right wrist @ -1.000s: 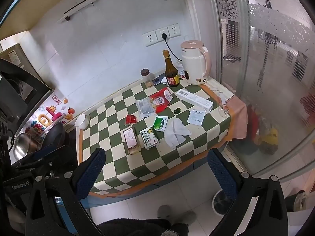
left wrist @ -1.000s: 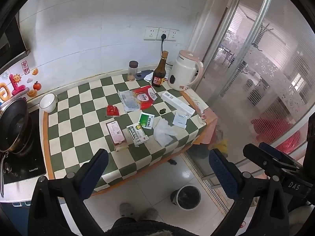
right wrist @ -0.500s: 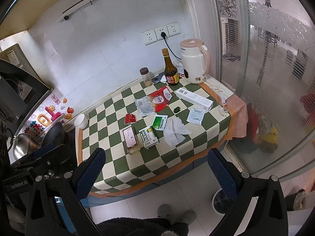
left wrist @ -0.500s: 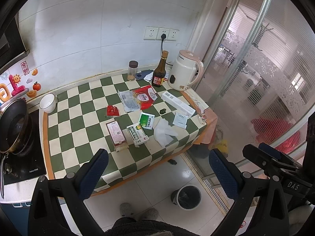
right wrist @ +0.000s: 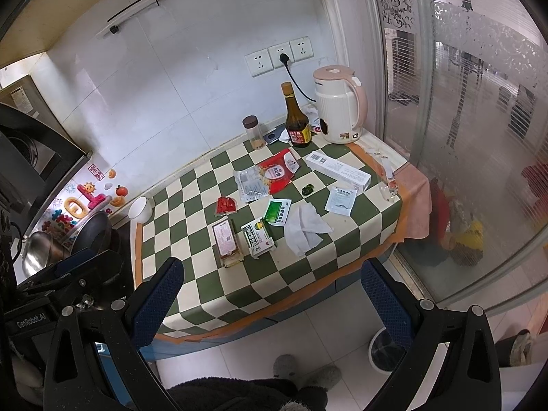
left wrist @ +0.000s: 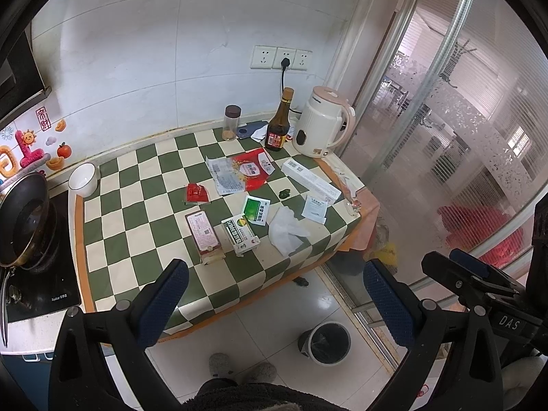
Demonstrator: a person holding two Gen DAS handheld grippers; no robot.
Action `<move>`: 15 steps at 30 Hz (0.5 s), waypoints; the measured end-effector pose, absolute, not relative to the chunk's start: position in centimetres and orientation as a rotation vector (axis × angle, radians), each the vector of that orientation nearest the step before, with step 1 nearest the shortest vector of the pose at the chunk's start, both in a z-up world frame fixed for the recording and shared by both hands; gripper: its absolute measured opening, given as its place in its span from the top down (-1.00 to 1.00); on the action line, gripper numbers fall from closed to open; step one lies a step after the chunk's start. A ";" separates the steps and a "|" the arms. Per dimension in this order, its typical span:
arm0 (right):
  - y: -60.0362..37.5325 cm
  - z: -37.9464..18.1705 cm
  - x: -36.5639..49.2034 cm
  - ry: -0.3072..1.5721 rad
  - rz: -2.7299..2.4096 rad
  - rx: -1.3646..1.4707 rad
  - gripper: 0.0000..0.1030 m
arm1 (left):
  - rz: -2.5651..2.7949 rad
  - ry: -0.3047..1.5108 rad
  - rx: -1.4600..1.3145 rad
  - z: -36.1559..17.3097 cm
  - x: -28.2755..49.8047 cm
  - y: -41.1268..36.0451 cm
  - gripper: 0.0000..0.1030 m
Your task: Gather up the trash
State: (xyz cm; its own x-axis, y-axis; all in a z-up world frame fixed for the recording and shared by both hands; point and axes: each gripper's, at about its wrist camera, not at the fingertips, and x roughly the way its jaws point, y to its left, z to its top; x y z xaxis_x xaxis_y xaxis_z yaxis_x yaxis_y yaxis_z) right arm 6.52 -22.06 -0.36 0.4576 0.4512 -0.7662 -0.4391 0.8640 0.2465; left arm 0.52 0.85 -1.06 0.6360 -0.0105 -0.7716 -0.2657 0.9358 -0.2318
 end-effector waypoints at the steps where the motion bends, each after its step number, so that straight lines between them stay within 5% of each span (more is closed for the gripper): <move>1: -22.0 -0.1 6.6 0.948 0.548 0.013 -1.00 | 0.149 0.872 -0.340 -1.1 0.6 0.9 -1.00; 15: -22.0 -0.4 6.6 0.949 0.552 0.020 -1.00 | 0.149 0.871 -0.339 -1.3 0.7 0.7 -1.00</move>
